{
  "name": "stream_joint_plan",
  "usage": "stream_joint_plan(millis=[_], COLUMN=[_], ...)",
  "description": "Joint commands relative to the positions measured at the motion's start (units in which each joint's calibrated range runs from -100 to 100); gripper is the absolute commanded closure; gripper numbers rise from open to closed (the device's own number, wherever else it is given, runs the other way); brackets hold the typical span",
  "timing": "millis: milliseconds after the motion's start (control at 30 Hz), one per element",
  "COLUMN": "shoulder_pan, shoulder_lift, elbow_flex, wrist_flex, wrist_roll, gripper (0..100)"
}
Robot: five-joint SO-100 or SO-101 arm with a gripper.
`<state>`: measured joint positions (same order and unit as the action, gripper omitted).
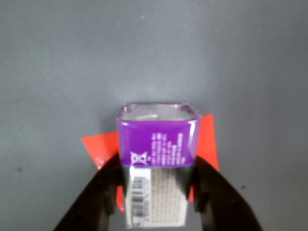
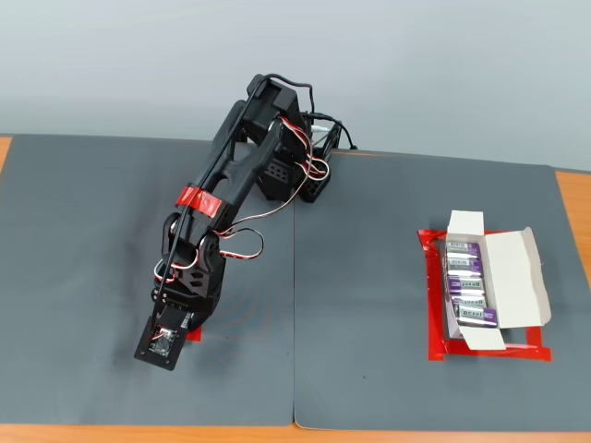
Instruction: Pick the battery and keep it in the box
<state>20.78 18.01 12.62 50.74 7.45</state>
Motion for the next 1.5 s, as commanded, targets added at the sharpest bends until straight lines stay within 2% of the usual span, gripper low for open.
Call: stream_joint_plan(millis=[0,267,567,1467], shoulder_pan=[-0.3,-2.5,-9.6,-50.3], shoulder_lift=[-5.3,-15.5,-25.3,-29.0], elbow_flex=[-1.6,-0.9,-0.9,-1.9], wrist_flex=[0.5,0.6,0.6,0.6], wrist_roll=[-0.3,0.0,0.1,-0.3], gripper=[97,97,97,97])
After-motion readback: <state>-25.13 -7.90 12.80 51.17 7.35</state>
